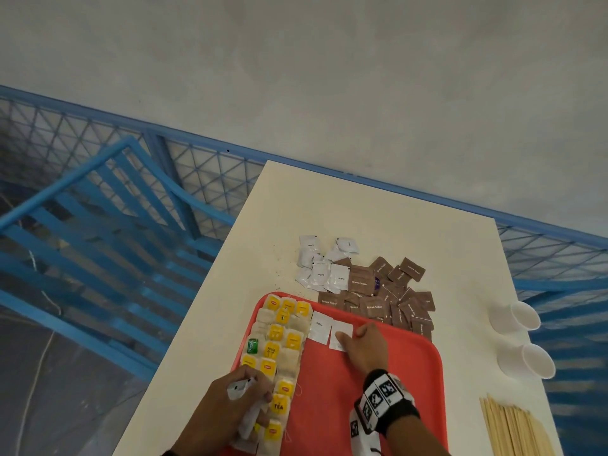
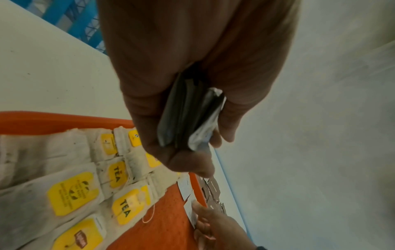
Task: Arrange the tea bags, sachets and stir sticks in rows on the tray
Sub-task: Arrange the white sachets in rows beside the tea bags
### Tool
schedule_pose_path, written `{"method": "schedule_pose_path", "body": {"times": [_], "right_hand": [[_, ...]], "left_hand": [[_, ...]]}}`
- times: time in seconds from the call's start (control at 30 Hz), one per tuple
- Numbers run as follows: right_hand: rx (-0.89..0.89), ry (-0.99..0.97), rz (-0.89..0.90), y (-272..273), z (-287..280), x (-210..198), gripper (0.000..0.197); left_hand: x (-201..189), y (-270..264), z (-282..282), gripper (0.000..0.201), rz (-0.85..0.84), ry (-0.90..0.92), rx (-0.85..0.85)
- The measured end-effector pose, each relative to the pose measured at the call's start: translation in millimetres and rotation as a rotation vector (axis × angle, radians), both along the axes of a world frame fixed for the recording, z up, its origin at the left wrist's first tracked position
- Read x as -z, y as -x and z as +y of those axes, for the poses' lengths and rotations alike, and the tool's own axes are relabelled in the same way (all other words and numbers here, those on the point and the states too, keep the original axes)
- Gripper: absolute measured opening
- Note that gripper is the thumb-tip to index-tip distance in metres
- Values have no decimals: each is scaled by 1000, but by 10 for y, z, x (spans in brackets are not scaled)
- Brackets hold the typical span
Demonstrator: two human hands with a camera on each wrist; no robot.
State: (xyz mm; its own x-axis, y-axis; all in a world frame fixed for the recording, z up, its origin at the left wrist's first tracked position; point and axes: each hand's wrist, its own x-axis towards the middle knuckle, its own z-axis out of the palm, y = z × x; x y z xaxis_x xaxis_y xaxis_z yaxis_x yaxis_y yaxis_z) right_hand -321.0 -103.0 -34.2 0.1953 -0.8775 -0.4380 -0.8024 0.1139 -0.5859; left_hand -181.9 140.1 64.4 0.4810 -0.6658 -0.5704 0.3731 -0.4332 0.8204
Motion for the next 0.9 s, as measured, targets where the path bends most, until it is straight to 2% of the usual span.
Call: {"method": "schedule_pose_path", "body": {"times": [0.1, 0.17, 0.2, 0.27, 0.3, 0.4, 0.5, 0.6, 0.67, 0.73, 0.77, 0.9], "right_hand": [[-30, 14, 20, -33, 5, 8, 35], [-37, 1, 15, -41, 0, 2, 36], [-35, -8, 9, -38, 7, -25, 37], [-32, -1, -21, -19, 34, -146, 34], [-38, 13, -42, -3, 60, -251, 32], [-143, 58, -179, 52, 300, -787, 25], [-396, -21, -399, 98, 768, -1459, 40], [-642, 20, -387, 138, 1072, -1727, 49], [-587, 91, -405, 197, 1074, -1743, 39], [-486, 102, -403, 279, 984, -1696, 24], [-449, 91, -404, 329, 943, -1666, 23], [-355, -126, -478, 541, 812, -1660, 20]], "left_hand": [[-2, -13, -18, 19, -56, -6, 25], [-34, -23, -35, 17, -13, 4, 36], [-77, -15, -53, 29, 42, 8, 42], [-100, -9, -63, 66, 96, 19, 23], [-134, 3, -76, 72, 106, 11, 10], [-265, 38, -168, 64, 296, 64, 12], [-383, 128, -291, 66, 401, 152, 13], [-513, 281, -425, 62, 490, 207, 64], [-553, 373, -495, 56, 470, 220, 103], [-536, 430, -520, 44, 376, 216, 113], [-526, 453, -521, 39, 334, 213, 115], [-495, 506, -487, 40, 188, 220, 140]]}}
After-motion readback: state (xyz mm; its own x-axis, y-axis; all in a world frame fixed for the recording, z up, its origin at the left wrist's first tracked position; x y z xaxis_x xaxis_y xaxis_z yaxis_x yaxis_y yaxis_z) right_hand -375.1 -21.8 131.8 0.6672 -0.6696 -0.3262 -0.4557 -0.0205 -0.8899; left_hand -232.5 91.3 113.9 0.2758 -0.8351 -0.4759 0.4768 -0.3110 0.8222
